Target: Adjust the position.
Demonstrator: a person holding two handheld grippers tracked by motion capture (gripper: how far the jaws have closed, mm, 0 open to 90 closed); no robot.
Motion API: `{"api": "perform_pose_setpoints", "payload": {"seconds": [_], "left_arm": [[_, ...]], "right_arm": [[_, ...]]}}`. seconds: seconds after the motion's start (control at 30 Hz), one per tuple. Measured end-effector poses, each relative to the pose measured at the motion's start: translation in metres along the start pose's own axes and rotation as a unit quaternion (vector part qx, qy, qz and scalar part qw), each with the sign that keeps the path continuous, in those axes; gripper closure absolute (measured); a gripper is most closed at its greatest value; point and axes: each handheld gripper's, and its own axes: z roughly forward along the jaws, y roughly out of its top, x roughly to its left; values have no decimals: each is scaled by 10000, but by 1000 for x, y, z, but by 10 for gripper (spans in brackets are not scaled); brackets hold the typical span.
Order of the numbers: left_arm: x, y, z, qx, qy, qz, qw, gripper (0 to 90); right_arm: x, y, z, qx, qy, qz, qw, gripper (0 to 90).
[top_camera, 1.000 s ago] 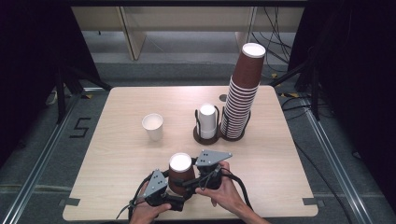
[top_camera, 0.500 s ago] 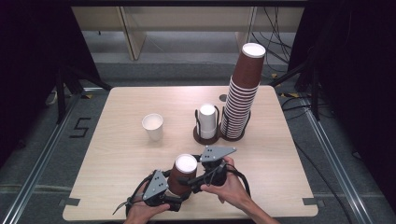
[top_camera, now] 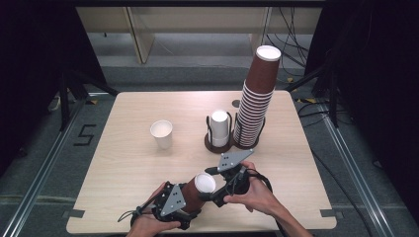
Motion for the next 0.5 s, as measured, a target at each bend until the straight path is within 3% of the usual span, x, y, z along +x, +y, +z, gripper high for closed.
{"api": "perform_pose_setpoints", "payload": {"seconds": [0.03,0.5], "left_arm": [[1,0,0,61,-7,105,9999,121],[-6,5,-1,249,-67,377,9990,121]], "right_arm": [[0,0,0,29,10,-68,10000,156],[5,-1,12,512,79,-245,9984,158]]}}
